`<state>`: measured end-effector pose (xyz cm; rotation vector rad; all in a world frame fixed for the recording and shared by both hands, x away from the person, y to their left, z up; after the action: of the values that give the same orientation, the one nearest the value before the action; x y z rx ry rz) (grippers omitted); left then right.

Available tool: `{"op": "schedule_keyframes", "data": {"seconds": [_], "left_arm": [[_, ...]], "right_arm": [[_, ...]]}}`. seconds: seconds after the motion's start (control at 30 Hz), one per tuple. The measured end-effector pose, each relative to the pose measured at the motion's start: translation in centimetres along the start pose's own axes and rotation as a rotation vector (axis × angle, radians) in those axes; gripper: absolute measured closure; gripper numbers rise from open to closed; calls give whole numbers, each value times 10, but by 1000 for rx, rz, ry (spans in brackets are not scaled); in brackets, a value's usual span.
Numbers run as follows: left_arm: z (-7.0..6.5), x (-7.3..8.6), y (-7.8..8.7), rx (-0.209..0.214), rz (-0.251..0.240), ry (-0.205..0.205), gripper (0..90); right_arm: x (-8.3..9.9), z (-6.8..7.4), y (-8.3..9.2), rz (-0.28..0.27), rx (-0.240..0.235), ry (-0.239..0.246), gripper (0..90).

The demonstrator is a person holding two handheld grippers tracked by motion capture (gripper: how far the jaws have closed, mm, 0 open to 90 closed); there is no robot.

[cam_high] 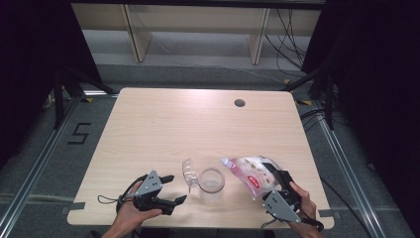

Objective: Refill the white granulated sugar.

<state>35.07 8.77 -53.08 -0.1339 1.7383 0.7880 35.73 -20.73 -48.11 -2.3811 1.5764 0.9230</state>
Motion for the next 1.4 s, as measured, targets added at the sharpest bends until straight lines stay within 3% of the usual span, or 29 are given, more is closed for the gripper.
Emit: {"op": "schedule_keyframes", "data": {"seconds": [0.07,0.13,0.17,0.2,0.23,0.27,0.33,0.4,0.43,0.47,0.53,0.7,0.8,0.87,0.9,0.93,1.07,1.1,1.13,1.17,1.2,1.23,1.27,1.33,1.4], "left_arm": [[0,0,0,1,2,-5,194],[1,0,1,2,7,-6,194],[1,0,1,1,8,-6,194],[1,0,0,-1,4,-6,194],[1,0,0,-1,5,-6,194],[1,0,0,-1,4,-6,194],[1,0,0,-1,4,-6,194],[1,0,1,-2,4,-6,194],[1,0,1,-2,4,-7,194],[1,0,1,-2,4,-7,194],[1,0,1,3,7,-16,194],[2,1,1,-3,5,-3,194],[2,1,0,-1,7,-17,194],[2,1,0,-6,6,-13,194],[2,1,1,-7,11,-17,194],[2,1,1,-4,10,-18,194],[3,2,0,-7,17,-23,194],[3,2,0,-7,17,-23,194],[0,2,-1,-2,8,3,194],[0,2,-1,-2,9,6,194],[0,2,-1,-2,8,6,194],[0,2,-1,-2,7,6,194],[0,2,-1,-2,8,5,194],[3,2,0,-2,16,-27,194],[3,2,0,-5,19,-24,194]], "right_arm": [[0,1,0,6,-9,29,466],[0,0,1,4,15,65,467],[-1,1,2,10,10,59,467],[-2,-1,1,-5,17,111,467],[-2,1,0,-4,17,119,467],[-4,-1,1,-4,31,165,468],[-4,2,2,4,30,159,468],[-5,4,3,10,33,182,469],[-6,5,3,16,34,201,470],[-8,3,3,8,36,254,470],[-6,6,3,19,38,207,471],[-5,5,2,39,52,244,472],[-4,6,2,60,68,297,473],[-4,7,2,58,72,294,473],[-6,5,1,56,73,356,474],[-5,7,1,56,77,351,474],[-8,6,1,59,71,448,475],[-6,8,2,65,85,408,476],[-7,8,2,79,78,464,476],[-7,9,1,66,83,449,477],[-8,8,2,78,76,492,477],[-8,7,2,76,79,502,478],[-6,10,1,78,75,466,479],[-8,8,2,83,82,523,480],[-9,8,2,83,81,526,481]]}}
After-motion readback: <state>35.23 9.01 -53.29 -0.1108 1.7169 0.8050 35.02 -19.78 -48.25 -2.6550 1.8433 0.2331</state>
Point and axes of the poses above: each handheld gripper's, and its own axes: y roughly backward along the jaws, x roughly out of its underside, z roughly to its left, the point moved 8 cm from there along -y, roughly forward along the jaws, and after that the axes turned 1 degree about x, right-handed, at the moved point
